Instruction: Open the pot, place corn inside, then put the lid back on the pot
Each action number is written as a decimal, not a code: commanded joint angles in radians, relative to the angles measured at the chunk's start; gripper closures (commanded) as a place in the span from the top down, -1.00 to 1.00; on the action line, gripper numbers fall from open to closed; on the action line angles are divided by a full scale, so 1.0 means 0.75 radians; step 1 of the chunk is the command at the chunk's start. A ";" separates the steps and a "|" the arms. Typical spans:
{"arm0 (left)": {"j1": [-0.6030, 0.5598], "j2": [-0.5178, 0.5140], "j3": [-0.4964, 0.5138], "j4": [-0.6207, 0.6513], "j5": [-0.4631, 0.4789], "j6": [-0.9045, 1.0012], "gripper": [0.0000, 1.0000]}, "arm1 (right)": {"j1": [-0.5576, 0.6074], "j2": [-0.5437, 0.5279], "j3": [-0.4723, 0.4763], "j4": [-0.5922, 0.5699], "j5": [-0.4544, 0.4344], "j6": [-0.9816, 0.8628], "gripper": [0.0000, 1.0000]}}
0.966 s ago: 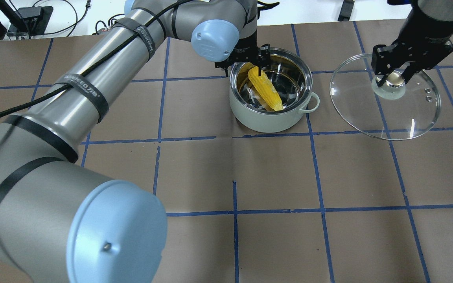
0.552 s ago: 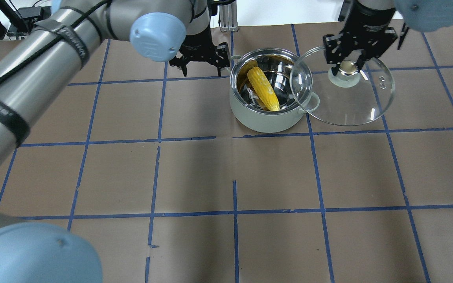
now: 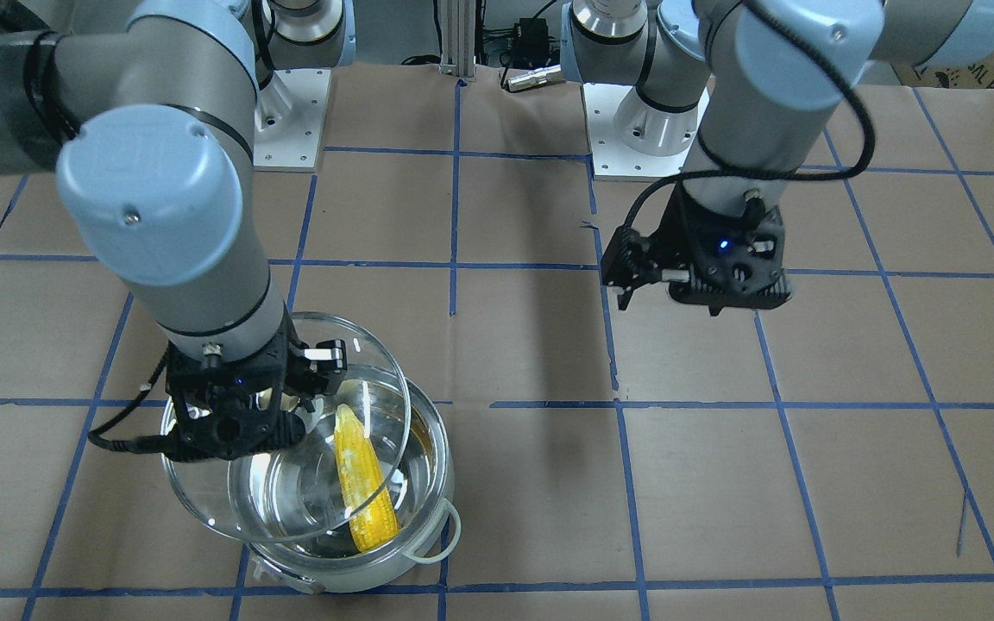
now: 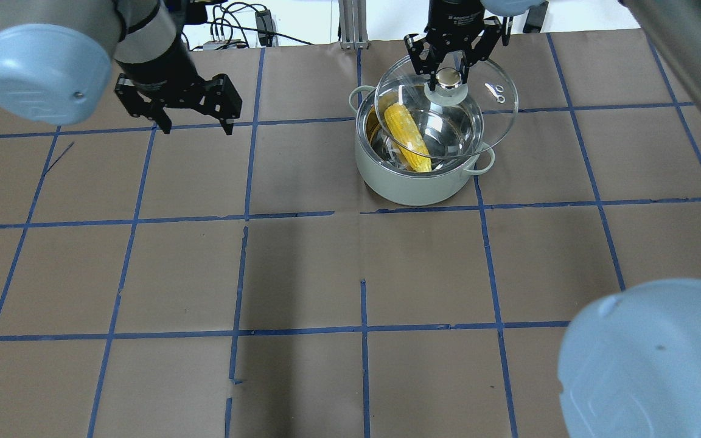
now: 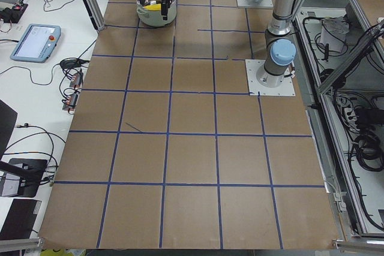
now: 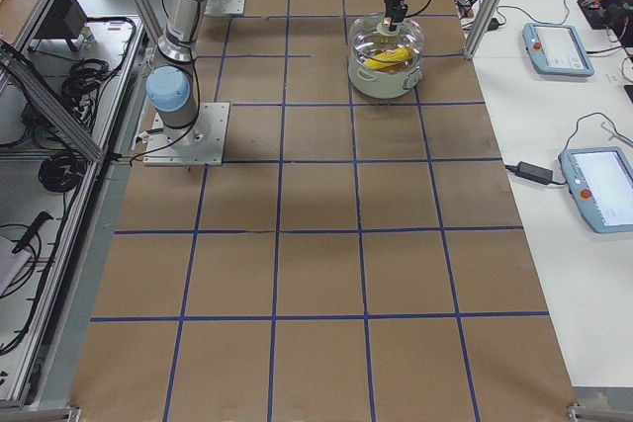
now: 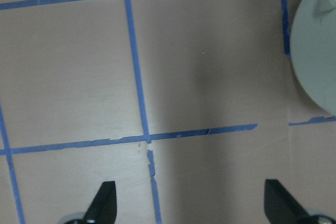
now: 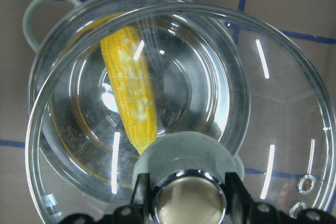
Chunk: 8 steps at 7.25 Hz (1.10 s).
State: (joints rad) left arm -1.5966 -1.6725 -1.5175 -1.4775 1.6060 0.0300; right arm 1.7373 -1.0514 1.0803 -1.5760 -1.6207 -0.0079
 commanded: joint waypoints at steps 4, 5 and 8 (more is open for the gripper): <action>0.063 0.078 0.070 -0.181 -0.032 0.070 1.00 | 0.036 0.105 -0.033 -0.014 0.011 -0.018 -0.31; 0.067 0.056 0.094 -0.194 -0.061 0.050 1.00 | 0.036 0.107 -0.029 -0.014 0.013 -0.016 -0.31; 0.067 0.025 0.111 -0.180 -0.047 0.042 1.00 | 0.036 0.113 -0.025 -0.014 0.015 -0.016 -0.30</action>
State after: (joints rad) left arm -1.5462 -1.6444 -1.4413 -1.6167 1.5698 0.0628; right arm 1.7640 -0.9681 1.0608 -1.5862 -1.6098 -0.0200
